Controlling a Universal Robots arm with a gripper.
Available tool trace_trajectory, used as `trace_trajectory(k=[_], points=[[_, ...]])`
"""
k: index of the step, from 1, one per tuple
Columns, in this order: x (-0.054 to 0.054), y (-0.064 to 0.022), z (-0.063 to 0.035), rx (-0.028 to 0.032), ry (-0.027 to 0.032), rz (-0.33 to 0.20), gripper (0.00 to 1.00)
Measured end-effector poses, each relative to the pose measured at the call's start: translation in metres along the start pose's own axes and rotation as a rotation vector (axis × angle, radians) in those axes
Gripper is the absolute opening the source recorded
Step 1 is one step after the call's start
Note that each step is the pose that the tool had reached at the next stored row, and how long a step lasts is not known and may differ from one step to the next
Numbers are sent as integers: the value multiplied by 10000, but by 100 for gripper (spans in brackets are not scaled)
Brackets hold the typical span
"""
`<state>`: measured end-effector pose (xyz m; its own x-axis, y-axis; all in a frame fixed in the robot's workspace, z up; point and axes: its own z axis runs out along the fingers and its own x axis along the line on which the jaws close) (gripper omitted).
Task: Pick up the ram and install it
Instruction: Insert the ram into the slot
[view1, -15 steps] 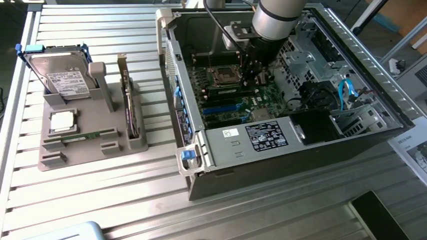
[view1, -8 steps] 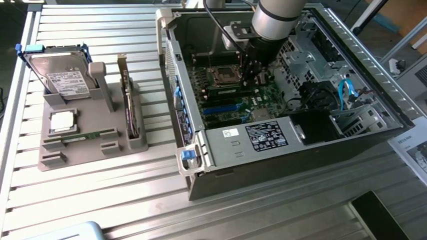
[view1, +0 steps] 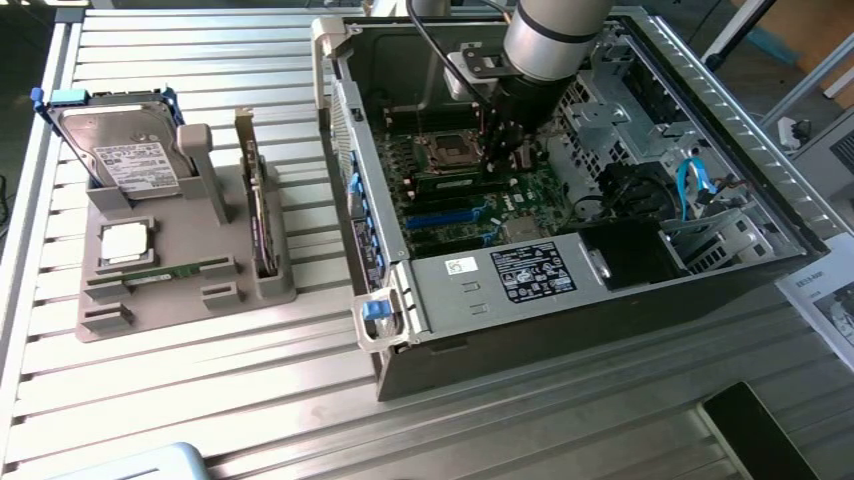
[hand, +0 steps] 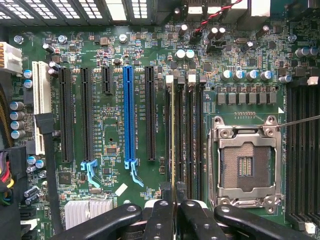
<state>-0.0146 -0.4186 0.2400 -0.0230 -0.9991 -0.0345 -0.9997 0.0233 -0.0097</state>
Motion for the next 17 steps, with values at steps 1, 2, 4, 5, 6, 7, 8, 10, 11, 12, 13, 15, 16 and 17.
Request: trace_trajectory(k=[1, 2, 4, 5, 6, 7, 8, 10, 11, 12, 13, 15, 16, 17], points=[[0, 0, 0, 0, 0, -6, 12], [0, 0, 0, 0, -1, -11, 12], [0, 0, 0, 0, -1, -26, 12], [0, 0, 0, -1, -1, -49, 12], [0, 0, 0, -2, -2, -74, 12], [0, 0, 0, -3, -2, -106, 12], [0, 0, 0, -4, -2, -121, 12], [0, 0, 2, -4, -2, -123, 12], [0, -5, 2, -4, -2, -122, 12], [0, -5, 2, -4, -2, -122, 12], [0, -5, 3, -4, -2, -122, 12], [0, -5, 11, 0, -3, -123, 12], [0, -6, 15, 3, -4, -124, 12], [1, -5, 18, 5, -1, -123, 12]])
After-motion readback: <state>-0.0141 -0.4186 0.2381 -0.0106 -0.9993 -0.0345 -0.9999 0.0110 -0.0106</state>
